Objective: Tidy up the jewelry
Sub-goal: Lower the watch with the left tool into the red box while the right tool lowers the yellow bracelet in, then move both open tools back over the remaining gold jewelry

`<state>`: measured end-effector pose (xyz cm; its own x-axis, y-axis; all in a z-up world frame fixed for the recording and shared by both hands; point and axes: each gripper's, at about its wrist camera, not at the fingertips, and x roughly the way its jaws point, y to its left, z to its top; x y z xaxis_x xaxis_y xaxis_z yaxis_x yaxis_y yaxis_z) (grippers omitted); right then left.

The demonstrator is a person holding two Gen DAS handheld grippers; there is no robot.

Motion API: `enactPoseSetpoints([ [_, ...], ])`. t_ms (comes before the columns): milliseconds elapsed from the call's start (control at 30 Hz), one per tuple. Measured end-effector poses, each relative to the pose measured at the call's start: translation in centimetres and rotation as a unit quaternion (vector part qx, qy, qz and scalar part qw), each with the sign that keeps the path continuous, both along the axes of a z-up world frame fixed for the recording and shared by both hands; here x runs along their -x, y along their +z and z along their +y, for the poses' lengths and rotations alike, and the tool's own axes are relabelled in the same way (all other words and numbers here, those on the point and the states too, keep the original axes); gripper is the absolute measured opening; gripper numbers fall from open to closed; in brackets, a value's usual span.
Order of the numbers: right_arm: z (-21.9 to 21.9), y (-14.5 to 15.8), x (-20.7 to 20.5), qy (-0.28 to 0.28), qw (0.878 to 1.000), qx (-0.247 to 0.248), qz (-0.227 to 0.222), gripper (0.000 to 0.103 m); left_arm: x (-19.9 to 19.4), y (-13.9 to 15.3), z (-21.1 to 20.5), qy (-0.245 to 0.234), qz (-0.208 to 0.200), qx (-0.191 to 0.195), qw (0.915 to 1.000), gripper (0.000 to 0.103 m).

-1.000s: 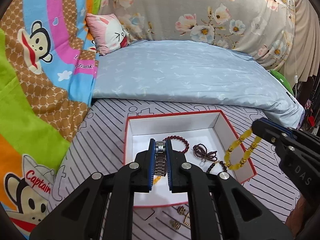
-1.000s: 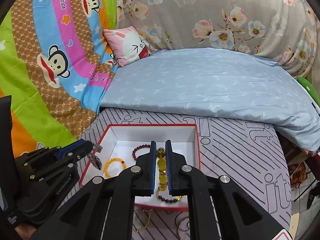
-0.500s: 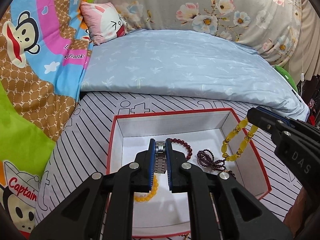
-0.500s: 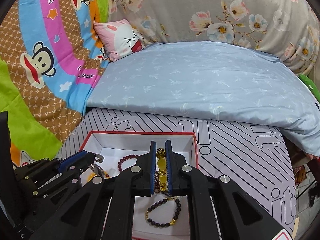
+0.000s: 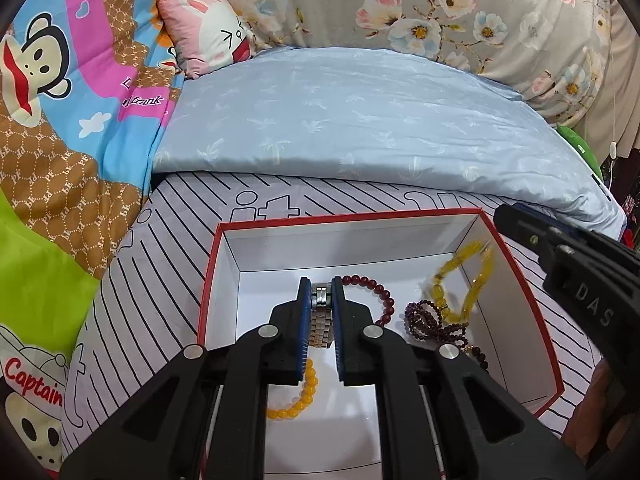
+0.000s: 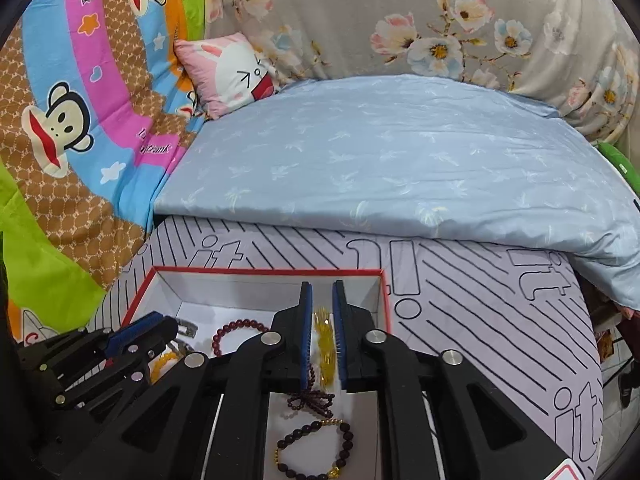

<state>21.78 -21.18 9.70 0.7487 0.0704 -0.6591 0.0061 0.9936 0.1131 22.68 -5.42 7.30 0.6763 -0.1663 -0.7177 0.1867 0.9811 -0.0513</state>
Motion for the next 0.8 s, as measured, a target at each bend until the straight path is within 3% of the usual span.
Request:
enactPoseSetpoints([
  [67,-0.5,0.3,0.4,-0.005,1.0,-0.013,-0.005,0.029,0.2,0.3,0.2,0.003,-0.008,0.003,1.0,0.011],
  [133,-1.0,0.6,0.7,-0.007,1.0,-0.021,-0.007,0.03,0.5,0.8,0.4,0.011,-0.017,0.002,0.9998,0.023],
  [167,-1.2,0.7,1.1,-0.01,1.0,-0.02,-0.008,0.03,0.7,1.1,0.4,0.011,-0.021,0.002,0.9997,0.024],
  [600,-2.5,0.8,7.3,-0.022,1.0,-0.018,-0.002,0.03,3.9,1.8,1.6,0.019,-0.012,0.003,0.9997,0.025],
  [800,-2.5,-0.4,11.1,-0.038,0.999,-0.012,0.01,0.03,6.7,1.3,2.3,0.019,-0.004,0.004,0.9998,0.032],
])
